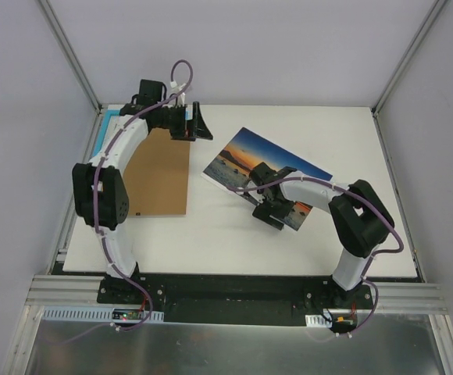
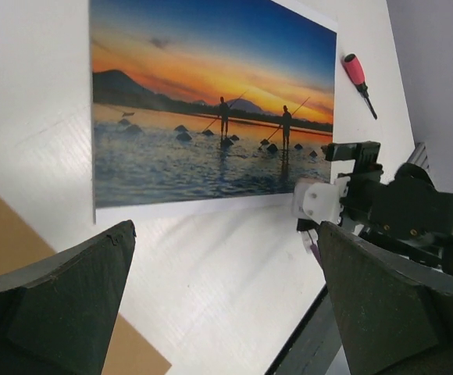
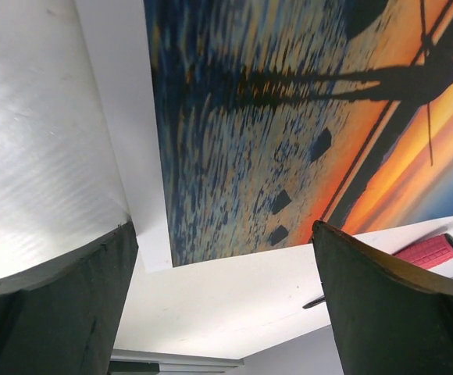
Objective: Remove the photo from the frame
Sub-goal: Adjust the photo at the center of the board.
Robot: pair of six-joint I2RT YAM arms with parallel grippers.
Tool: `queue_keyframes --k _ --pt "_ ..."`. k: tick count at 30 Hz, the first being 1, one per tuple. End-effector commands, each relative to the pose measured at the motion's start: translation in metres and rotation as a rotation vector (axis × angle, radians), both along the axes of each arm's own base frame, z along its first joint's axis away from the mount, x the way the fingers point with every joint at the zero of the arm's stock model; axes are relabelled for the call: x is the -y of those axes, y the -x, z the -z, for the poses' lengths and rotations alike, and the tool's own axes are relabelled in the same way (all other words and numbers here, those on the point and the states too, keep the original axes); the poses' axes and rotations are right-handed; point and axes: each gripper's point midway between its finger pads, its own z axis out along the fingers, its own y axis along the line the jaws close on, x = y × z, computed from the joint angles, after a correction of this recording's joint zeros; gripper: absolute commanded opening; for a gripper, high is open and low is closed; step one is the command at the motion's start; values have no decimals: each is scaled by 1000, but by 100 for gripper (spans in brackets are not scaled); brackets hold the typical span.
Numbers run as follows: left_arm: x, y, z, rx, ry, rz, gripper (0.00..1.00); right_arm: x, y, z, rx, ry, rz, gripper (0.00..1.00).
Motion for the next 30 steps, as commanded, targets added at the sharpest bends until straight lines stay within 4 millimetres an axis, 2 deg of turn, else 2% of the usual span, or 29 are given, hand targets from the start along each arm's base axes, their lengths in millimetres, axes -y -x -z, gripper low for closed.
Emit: queue_keyframes --k 1,4,7,13,17,21,30 --pt "36 -19 25 -49 -23 29 99 12 4 -4 -6 -17 8 96" --pt "61 -27 51 -85 -53 50 99 18 3 -3 -8 -24 22 96" --pt "83 -27 75 -120 -79 77 99 23 2 -3 -15 -37 36 96" --pt "111 -13 117 -179 -133 123 99 35 -1 -2 -16 -62 70 96" --pt "110 -6 139 -226 -171 108 99 41 -1 1 -13 -72 83 96" --pt "106 3 153 -242 -207 99 99 46 -3 2 1 -67 87 96" --pt "108 39 183 -313 -251 141 99 54 -16 3 51 -58 94 96"
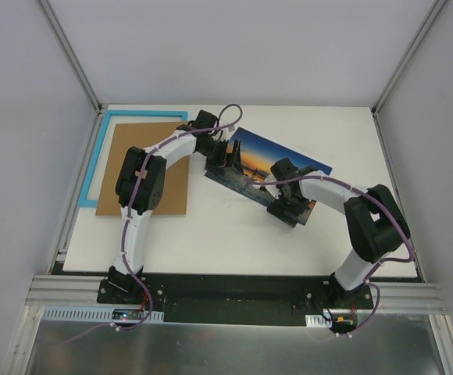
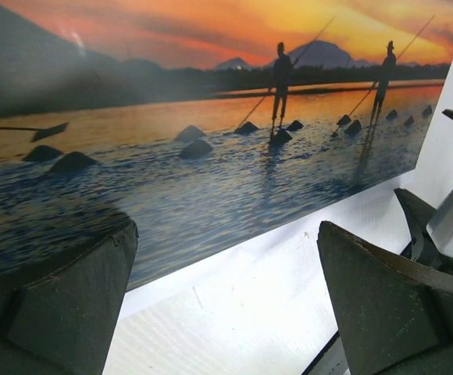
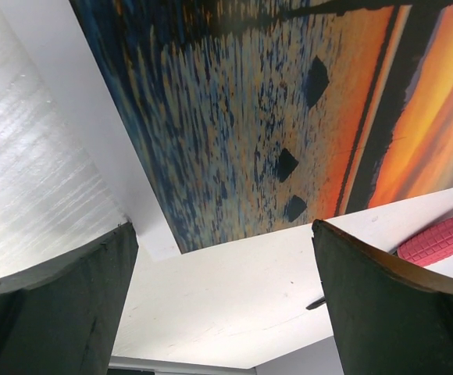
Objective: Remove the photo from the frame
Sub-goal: Adjust the photo at the center of the board.
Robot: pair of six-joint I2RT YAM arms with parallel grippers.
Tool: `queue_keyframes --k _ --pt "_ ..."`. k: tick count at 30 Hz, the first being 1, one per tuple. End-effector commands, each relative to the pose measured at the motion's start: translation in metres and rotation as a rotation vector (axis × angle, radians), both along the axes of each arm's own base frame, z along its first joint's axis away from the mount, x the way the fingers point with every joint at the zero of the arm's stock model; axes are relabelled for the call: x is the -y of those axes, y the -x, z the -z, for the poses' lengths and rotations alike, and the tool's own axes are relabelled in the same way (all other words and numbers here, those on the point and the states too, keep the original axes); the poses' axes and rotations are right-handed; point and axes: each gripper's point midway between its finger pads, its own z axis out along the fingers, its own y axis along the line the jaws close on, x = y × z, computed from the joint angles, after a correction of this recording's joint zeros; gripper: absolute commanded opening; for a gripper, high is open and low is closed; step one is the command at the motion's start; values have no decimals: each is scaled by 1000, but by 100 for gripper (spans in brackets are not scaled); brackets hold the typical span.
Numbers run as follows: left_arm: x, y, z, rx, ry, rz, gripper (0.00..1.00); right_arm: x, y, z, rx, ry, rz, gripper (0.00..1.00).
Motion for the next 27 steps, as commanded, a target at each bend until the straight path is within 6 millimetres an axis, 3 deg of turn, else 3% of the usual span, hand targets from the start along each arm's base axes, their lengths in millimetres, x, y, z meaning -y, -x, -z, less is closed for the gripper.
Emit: queue_keyframes --k 1,12,27 --pt "1 26 14 -46 -51 22 99 8 -13 0 60 10 3 96" --pt "1 65 30 -132 -45 61 99 25 -47 2 148 32 52 96" --pt "16 80 35 -160 -22 87 99 29 -92 -11 242 15 94 96"
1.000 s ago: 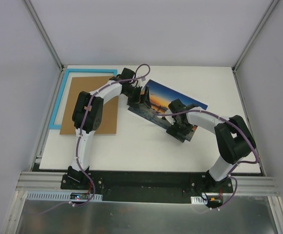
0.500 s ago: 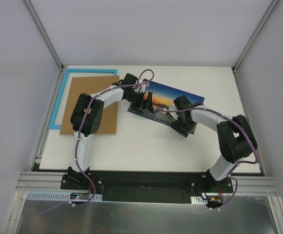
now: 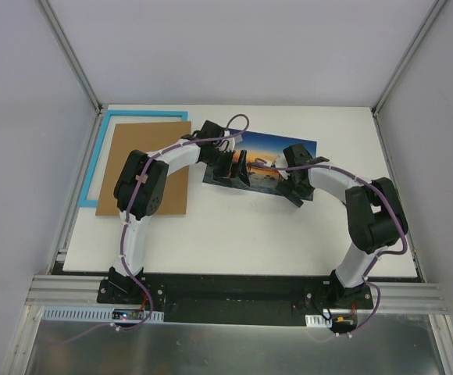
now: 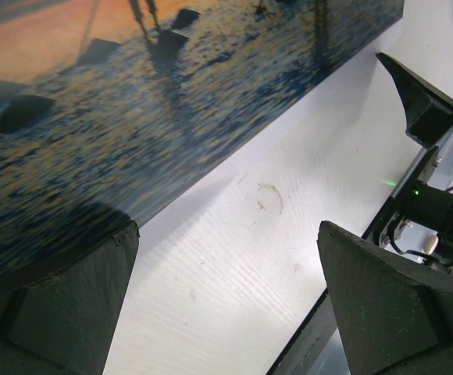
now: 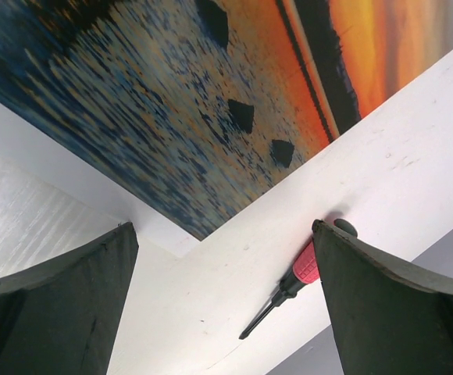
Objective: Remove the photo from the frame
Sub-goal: Adjust the photo at the center of the board.
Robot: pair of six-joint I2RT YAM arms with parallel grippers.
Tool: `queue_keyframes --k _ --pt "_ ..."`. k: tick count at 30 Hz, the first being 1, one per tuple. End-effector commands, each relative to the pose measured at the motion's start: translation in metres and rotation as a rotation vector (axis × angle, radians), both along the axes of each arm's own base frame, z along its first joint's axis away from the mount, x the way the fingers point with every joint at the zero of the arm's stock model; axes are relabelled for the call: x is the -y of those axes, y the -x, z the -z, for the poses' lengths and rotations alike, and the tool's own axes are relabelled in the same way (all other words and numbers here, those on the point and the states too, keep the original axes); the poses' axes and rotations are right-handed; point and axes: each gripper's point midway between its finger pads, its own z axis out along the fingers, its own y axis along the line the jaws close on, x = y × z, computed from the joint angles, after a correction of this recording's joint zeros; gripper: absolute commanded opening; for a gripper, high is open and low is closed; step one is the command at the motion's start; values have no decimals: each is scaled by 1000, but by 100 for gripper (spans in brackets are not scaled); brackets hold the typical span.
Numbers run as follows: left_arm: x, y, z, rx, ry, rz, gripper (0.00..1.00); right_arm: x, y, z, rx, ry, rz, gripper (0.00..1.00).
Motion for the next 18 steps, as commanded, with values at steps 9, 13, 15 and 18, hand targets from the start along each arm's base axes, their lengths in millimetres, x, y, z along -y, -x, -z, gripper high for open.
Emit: queue_keyframes --k 9,13,15,18 --pt "-1 41 30 -101 -70 18 99 -7 -20 -1 38 -20 2 96" --pt "2 45 30 -103 -64 22 99 -8 -28 -4 59 -21 11 96" --pt "4 45 28 -99 -60 24 99 -8 -32 -5 69 -26 20 96" --pt "5 44 24 -92 -52 26 99 -10 -36 -8 77 -31 21 96"
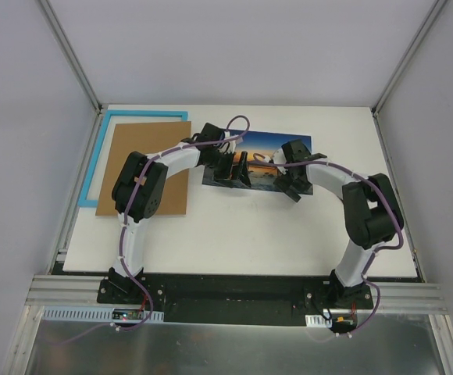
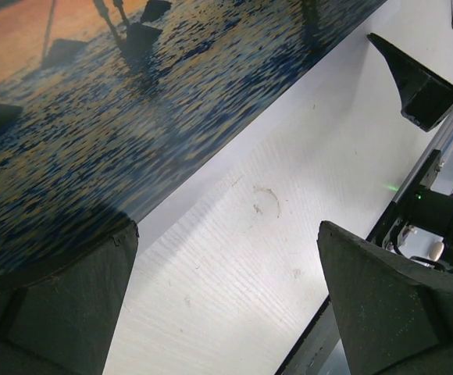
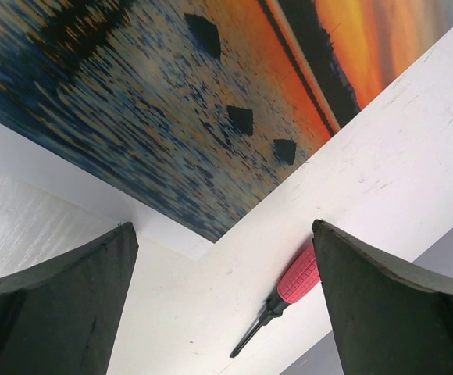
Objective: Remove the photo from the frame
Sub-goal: Adjust the photo at the center of the board.
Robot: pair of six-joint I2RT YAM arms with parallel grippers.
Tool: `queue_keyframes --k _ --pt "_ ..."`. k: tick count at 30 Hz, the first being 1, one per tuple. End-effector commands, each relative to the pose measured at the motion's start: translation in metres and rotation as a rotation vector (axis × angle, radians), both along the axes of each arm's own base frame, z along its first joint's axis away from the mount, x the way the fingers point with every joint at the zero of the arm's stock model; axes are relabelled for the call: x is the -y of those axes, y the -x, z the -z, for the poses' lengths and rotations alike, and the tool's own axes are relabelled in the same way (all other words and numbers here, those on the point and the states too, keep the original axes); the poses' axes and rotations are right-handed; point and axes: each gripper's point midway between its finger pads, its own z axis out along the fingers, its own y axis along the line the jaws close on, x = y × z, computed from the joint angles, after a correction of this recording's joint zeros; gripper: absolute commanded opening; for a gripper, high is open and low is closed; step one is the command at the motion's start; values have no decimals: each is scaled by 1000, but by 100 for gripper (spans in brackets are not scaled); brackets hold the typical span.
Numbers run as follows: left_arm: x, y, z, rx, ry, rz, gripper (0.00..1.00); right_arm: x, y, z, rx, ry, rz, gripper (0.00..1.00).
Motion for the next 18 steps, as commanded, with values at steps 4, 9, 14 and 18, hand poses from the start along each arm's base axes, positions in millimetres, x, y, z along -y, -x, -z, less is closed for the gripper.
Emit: queue_keyframes --k 4,9,14,18 --pt "-2 33 25 -102 -82 17 99 -4 -18 -6 40 -11 12 96" --pt "-2 32 22 -93 -78 12 99 -5 -18 -4 33 -18 15 96" --pt "-1 29 10 -68 -65 7 99 -6 -16 -8 28 -24 9 96" --pt "-2 22 -12 -13 -39 2 99 -8 0 -19 -4 -56 -2 96"
